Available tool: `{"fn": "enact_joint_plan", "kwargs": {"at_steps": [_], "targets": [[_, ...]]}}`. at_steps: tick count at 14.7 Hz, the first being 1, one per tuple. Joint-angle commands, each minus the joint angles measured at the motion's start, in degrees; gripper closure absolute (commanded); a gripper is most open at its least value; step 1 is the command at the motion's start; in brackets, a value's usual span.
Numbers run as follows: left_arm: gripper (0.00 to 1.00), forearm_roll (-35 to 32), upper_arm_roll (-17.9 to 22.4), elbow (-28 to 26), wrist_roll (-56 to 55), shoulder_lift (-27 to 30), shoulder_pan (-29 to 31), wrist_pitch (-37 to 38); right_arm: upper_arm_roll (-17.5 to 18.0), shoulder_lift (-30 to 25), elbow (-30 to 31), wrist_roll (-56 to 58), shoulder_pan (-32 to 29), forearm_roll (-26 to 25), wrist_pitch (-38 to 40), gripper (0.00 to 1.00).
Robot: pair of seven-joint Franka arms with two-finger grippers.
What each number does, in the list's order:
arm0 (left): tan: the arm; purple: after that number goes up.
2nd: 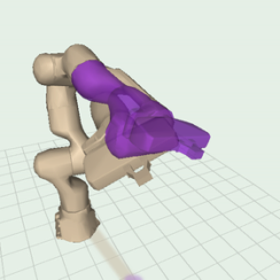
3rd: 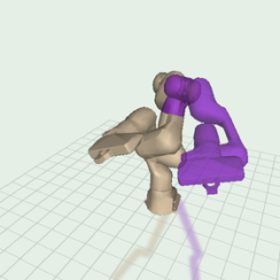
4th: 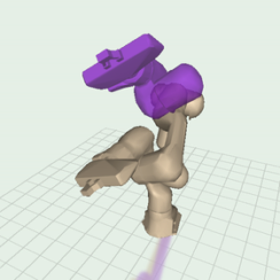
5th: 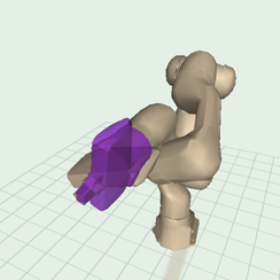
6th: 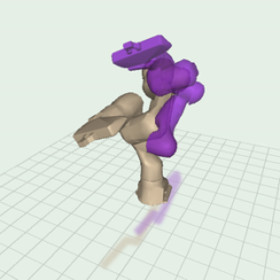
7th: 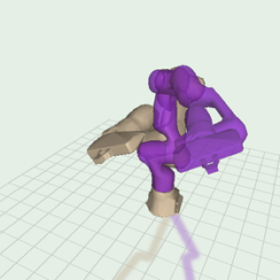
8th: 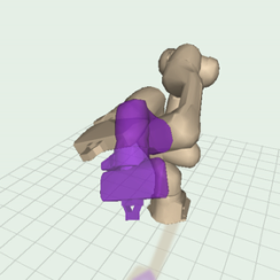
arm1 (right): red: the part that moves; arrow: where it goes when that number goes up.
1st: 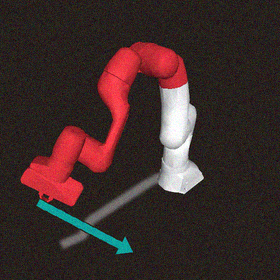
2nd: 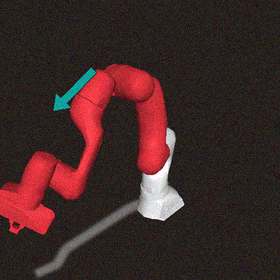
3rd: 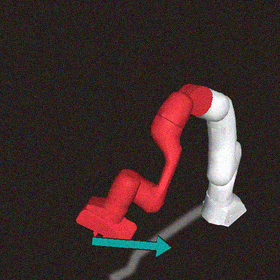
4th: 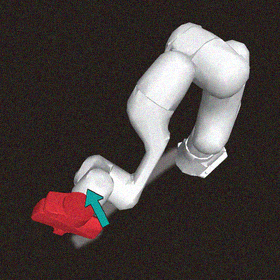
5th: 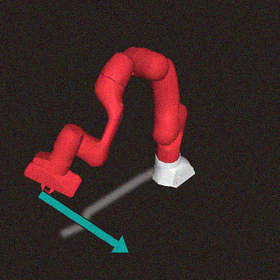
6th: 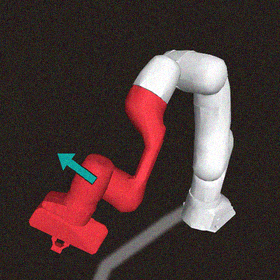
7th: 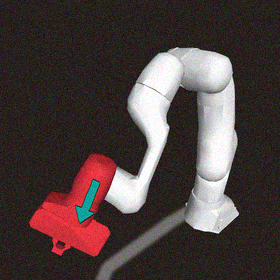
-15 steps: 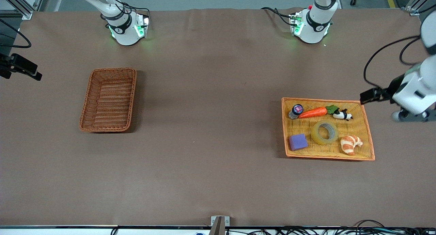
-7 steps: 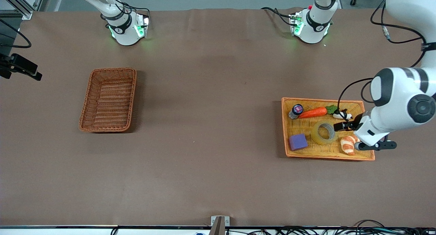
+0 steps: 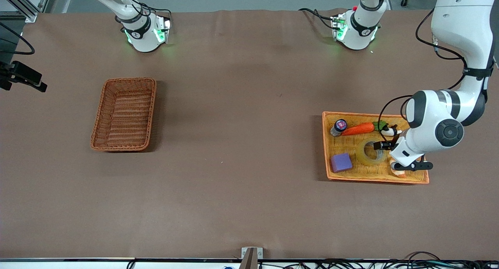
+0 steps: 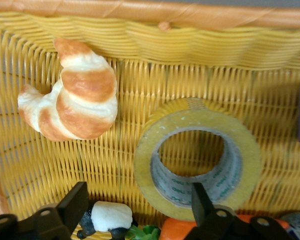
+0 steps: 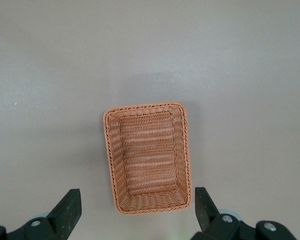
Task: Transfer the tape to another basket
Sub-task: 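Lower the left gripper and grasp the clear tape roll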
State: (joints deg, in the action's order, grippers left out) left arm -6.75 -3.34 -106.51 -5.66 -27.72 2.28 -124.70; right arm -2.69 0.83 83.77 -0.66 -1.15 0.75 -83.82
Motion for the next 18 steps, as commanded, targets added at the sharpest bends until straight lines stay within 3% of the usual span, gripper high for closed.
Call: {"fn": "enact_joint_plan", "kwargs": {"at_steps": [1, 5, 10, 18], "targets": [[0.16, -0.99, -0.09, 0.42, -0.31, -0.58, 1.24, -0.63, 0.49, -0.48, 0.51, 0.84, -0.96, 0.48, -0.20, 0.00], [0.26, -0.03, -0.17, 1.56, -0.31, -2.87, 1.42, -1.77, 0.49, -0.48, 0.43, 0.84, -0.96, 0.48, -0.20, 0.00], [0.31, 2.96, -0.18, 1.56, -0.31, -3.40, 1.33, -1.95, 0.49, -0.48, 0.51, 0.84, -0.96, 0.48, -0.20, 0.00], [0.85, 5.60, -0.18, 1.65, -0.31, -3.75, 1.33, -1.95, 0.49, -0.48, 0.51, 0.84, -0.96, 0.48, -0.29, 0.00]]}}
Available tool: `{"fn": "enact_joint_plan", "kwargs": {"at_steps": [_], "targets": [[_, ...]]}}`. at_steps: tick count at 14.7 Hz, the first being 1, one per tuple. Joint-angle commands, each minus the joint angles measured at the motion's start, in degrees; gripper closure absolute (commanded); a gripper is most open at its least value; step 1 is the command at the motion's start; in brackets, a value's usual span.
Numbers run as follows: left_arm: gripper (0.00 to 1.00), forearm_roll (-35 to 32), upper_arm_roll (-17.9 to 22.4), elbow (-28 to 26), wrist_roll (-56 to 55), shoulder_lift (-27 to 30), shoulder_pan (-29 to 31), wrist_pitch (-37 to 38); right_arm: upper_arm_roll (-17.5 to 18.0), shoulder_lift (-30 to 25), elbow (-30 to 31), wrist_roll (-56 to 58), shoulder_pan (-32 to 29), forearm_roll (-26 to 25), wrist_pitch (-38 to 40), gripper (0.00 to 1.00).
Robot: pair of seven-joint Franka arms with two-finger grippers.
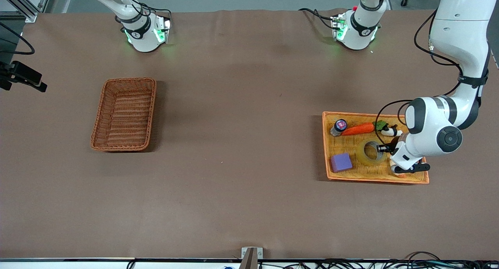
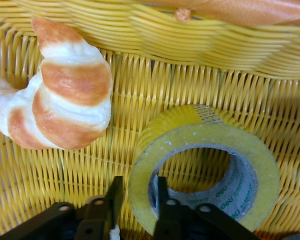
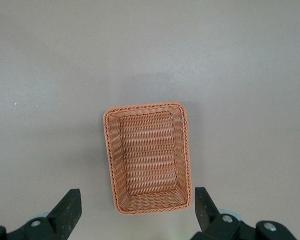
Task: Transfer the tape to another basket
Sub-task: 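Lower the left gripper and grasp the clear tape roll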
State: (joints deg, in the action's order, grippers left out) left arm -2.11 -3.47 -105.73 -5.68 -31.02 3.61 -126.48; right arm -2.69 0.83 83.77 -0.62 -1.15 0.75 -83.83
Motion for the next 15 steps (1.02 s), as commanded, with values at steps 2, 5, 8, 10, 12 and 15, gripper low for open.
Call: {"fn": "enact_joint_plan", "kwargs": {"at_steps": [2, 5, 8, 10, 12, 15], "targets": [[0.99, 0.96, -0.04, 1.23, -0.13, -0.18, -0.01, 0.26, 0.49, -0.48, 0.51, 0.80, -0.96, 0.48, -0.28, 0.00], [1.00, 0.87, -0.04, 4.55, 0.92, 0.35, -0.09, 4.02, 0.49, -0.48, 0.51, 0.80, -0.96, 0.48, -0.28, 0.00], [1.00, 0.96, -1.00, 9.91, 0.85, 3.24, -0.53, 14.56, 0.49, -0.48, 0.51, 0.80, -0.96, 0.48, -0.28, 0.00], [1.00, 1.14, -4.86, 14.13, -0.56, 3.69, -0.62, 19.32, 0.49, -0.48, 0.51, 0.80, -0.96, 0.48, -0.28, 0.00], [1.00, 0.96, -9.60, 17.48, -6.07, 3.69, -0.97, 21.27, 0.49, -0.39, 0.51, 0.80, -0.96, 0.48, -0.28, 0.00], [1.00, 0.44, -17.16, 19.86, -14.68, 3.25, -2.55, 21.27, 0.49, -0.48, 0.51, 0.80, -0.96, 0.48, -0.28, 0.00]]}}
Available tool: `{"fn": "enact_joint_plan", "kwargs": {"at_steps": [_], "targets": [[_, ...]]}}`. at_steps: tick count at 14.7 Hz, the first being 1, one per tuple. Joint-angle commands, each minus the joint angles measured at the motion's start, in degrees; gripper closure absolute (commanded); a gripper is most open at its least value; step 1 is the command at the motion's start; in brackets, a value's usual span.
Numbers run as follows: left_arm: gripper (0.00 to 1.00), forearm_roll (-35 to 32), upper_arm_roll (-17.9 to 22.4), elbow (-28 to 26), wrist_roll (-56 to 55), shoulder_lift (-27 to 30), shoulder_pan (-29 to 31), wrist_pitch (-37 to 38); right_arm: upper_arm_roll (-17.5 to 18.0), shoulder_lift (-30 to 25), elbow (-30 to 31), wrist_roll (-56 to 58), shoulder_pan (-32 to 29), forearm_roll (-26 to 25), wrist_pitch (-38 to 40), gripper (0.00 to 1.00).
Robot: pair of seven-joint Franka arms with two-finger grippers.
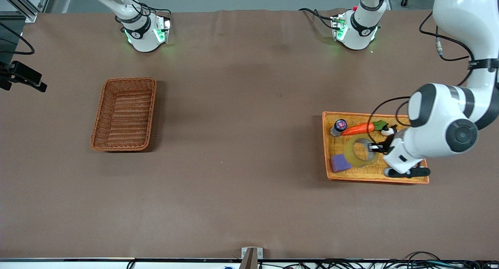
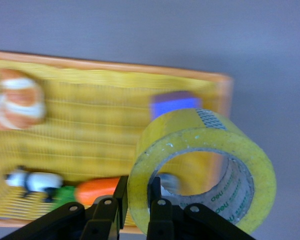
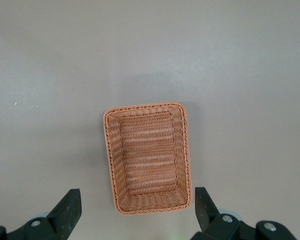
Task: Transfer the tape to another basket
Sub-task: 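Carry the tape roll with the left gripper to the table middle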
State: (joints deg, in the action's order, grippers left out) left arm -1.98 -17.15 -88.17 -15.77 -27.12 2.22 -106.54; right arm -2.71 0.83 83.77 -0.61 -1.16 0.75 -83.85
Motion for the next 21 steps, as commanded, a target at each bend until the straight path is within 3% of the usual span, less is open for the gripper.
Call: {"fn": "enact_joint_plan", "kwargs": {"at_steps": [1, 6, 10, 14, 16, 18, 21], "targets": [[1.00, 0.48, -4.63, 3.17, -8.01, -1.09, -3.26, 1.34, 0.51, -0.39, 0.51, 0.79, -0.95, 0.48, -0.26, 0.00], [1.00, 0.75, -4.47, 11.95, -27.77, -7.50, -20.21, 0.81, 0.51, -0.30, 0.51, 0.79, -0.95, 0.57, -0.44, 0.00], [1.00, 0.66, -4.29, 13.20, -38.00, -11.63, -29.62, -4.97, 0.51, -0.30, 0.51, 0.79, -0.87, 0.57, -0.44, 0.00], [1.00, 0.57, -3.50, 13.20, -44.51, -17.42, -35.78, -15.16, 0.60, -0.21, 0.69, 0.79, -0.52, 1.00, -0.79, 0.00], [1.00, 0.57, 0.08, 13.20, -45.05, -19.89, -40.08, -19.03, 0.51, -0.04, 0.86, 0.87, -0.86, 2.67, -0.88, 0.00], [0.99, 0.66, 3.52, 13.55, -47.41, -21.39, -43.69, -20.19, 0.51, 0.05, 0.86, 0.79, -0.87, 2.68, -0.88, 0.00], [0.93, 0.66, 4.15, 13.73, -47.86, -22.45, -44.41, -20.19, 0.51, 0.14, 1.04, 0.79, -0.69, 2.85, -1.49, 0.00]]}}
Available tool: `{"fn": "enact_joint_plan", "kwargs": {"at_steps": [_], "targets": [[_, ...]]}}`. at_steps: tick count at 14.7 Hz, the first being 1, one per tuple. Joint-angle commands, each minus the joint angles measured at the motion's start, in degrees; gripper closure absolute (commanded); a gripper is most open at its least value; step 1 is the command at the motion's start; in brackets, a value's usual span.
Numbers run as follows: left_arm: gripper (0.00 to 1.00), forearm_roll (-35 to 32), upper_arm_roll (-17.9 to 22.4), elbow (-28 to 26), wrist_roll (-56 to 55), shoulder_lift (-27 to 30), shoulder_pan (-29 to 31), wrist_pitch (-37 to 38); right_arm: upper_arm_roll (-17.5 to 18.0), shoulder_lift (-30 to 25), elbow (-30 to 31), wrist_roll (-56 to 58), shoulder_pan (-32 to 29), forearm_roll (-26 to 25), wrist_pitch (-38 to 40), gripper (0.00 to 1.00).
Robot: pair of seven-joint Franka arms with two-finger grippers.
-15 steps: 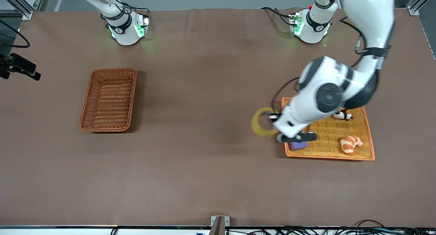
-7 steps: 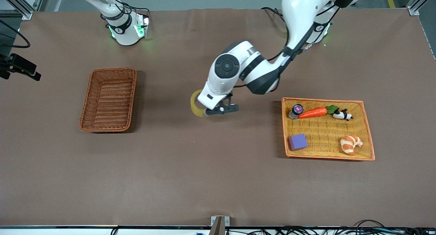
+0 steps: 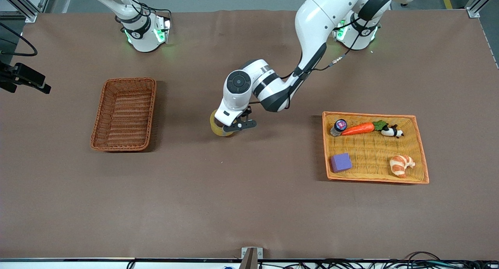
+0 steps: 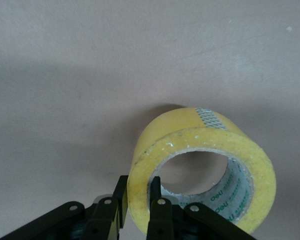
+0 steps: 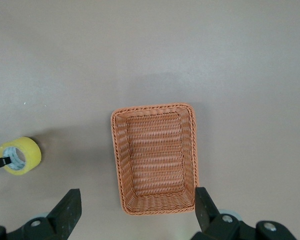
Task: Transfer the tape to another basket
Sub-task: 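Carry the tape roll with the left gripper to the table middle, then release the tape roll with the left gripper while the right gripper approaches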
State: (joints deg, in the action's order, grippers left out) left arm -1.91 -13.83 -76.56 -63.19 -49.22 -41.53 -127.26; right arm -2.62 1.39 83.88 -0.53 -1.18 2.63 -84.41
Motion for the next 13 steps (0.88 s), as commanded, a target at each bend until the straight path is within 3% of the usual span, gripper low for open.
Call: {"fn": "enact_joint_plan", "kwargs": {"at_steps": [1, 2, 6, 8, 11, 13], "targets": [[0.68, 0.59, 0.82, 2.03, -0.53, -0.43, -0.57, 0.52, 0.51, 0.01, 0.93, 0.71, -0.49, 0.97, -1.11, 0.00], [0.01, 0.33, 0.91, 1.95, -0.45, -0.43, -0.65, 0.52, 0.51, 0.28, 1.02, 0.71, -0.40, 0.97, -1.20, 0.00], [0.00, -2.12, 2.48, 1.95, -0.09, 3.15, 0.22, 2.27, 0.77, 0.90, 3.99, 0.44, 3.28, 1.06, -4.52, 0.00], [0.00, -2.57, 7.12, 1.94, 1.04, 9.55, 2.05, 11.63, 0.77, 1.07, 7.33, -0.08, 6.26, 1.06, -8.47, 0.00], [0.00, -3.10, 8.29, 1.51, 3.77, 18.08, 6.80, 17.03, 0.77, 2.30, 12.95, -4.02, 12.32, 0.97, -14.79, 0.00], [0.00, -7.64, 8.12, 1.15, 7.87, 22.92, 11.54, 21.77, 0.77, 4.57, 16.03, -7.54, 16.63, 0.97, -19.54, 0.00]]}}
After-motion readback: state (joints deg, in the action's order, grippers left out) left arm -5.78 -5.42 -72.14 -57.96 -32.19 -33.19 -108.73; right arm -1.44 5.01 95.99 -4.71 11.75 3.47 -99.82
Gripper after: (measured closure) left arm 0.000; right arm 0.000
